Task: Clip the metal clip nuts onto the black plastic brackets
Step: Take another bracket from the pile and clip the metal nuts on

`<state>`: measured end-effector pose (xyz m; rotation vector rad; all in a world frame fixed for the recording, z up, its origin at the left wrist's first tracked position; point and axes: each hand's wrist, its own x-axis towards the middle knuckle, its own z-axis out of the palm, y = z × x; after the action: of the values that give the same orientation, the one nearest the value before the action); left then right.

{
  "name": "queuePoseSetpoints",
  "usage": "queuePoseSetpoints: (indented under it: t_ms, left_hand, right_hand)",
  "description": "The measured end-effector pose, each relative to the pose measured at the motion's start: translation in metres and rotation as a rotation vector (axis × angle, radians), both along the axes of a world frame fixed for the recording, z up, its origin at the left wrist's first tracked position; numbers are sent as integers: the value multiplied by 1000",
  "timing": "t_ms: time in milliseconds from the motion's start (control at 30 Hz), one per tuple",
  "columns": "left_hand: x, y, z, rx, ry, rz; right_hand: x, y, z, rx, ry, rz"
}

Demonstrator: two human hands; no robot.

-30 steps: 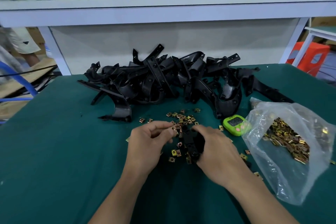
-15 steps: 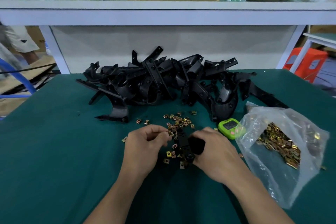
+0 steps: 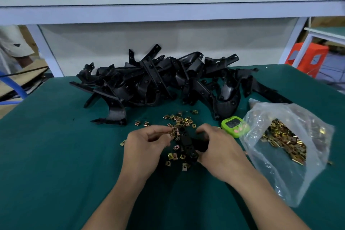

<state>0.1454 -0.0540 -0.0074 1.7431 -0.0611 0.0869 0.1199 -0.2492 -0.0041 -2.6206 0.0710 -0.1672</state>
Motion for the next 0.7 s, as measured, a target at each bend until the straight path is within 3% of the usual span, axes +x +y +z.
queuePoseSetpoints:
  t_ms: [100, 233, 500, 700]
  left_hand:
    - [1, 1, 0, -1, 15, 20]
    - [3, 3, 0, -1, 18, 75]
    - [5, 7, 3, -104, 63, 72]
    - [3, 2, 9, -139, 34, 68]
  right_hand:
    - [2, 1, 0, -100, -1, 18]
    - [6, 2, -2, -39, 8, 8]
    - [8, 0, 2, 241, -4, -2]
    - [3, 2, 3, 99, 86, 80]
